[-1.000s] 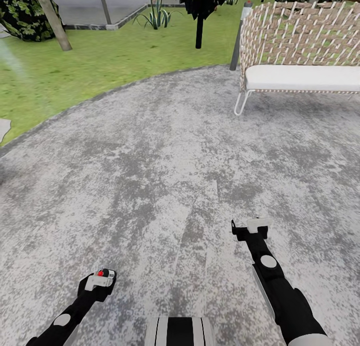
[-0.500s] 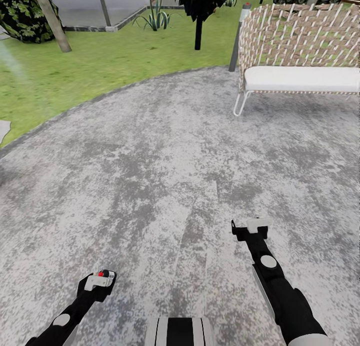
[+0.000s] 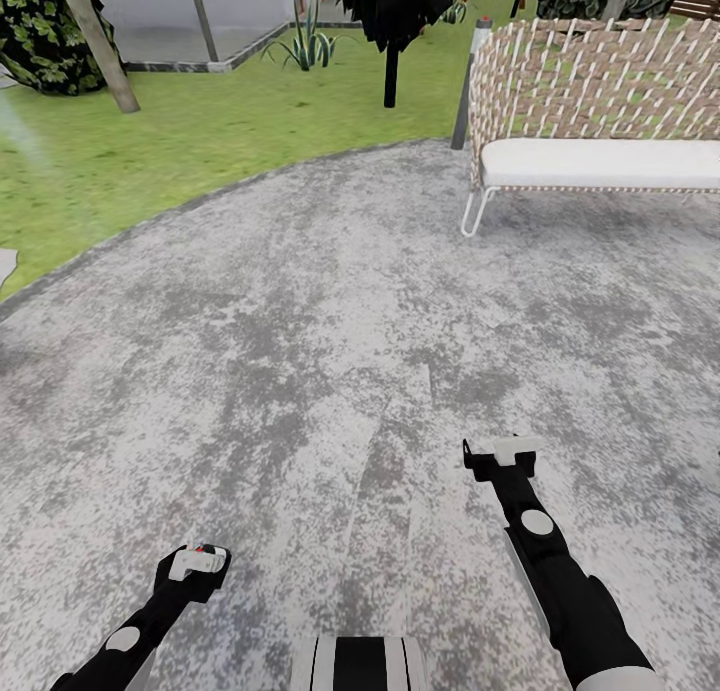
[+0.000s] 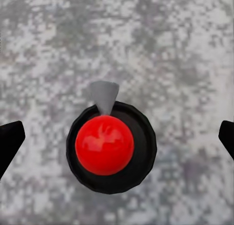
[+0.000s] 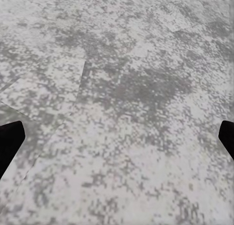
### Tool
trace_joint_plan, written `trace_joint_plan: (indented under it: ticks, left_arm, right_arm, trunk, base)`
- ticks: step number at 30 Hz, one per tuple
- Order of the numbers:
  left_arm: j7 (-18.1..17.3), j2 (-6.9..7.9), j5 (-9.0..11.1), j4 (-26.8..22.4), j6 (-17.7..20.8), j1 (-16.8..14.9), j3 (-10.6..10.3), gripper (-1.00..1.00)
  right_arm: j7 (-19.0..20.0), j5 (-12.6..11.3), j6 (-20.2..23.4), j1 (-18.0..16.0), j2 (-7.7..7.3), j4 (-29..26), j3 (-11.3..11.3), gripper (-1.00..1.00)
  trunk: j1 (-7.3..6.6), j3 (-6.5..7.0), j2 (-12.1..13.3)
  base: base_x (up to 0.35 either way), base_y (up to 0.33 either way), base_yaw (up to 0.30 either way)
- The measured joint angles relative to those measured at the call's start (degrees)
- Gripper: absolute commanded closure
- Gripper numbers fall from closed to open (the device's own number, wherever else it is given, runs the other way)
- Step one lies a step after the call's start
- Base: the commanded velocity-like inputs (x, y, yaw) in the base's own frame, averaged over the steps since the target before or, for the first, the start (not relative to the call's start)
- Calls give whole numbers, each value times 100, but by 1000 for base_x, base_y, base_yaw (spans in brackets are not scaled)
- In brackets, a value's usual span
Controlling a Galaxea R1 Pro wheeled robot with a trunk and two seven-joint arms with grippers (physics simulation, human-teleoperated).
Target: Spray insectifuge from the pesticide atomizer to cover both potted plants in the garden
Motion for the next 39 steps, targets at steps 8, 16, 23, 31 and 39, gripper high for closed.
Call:
trace_joint_plan:
  ticks: [8,16,23,31,39]
  left_arm:
    - [5,4,0,0,6,0,0,-100]
    - [9,5,0,-1,8,1,4,-100]
    - [9,5,0,0,8,0,1,-100]
    - [9,5,0,0,8,0,0,-100]
    - [9,5,0,0,8,0,0,-100]
  right_arm:
    - [0,1,0,0,0,0,0,-100]
    - [0,1,0,-1,3,-4,0,-100]
    - [0,1,0,0,8,-18,0,-100]
    - [0,-2,0,0,9,-26,0,-100]
    - [0,1,0,0,9,-27,0,-100]
  trunk:
    - [0,1,0]
    - [0,-3,0]
    - [0,-21,0]
    - [0,-28,0]
    - [0,-71,0]
  base:
    - [0,0,0]
    - [0,0,56]
    - [0,0,60]
    - [0,0,4]
    - [0,0,0]
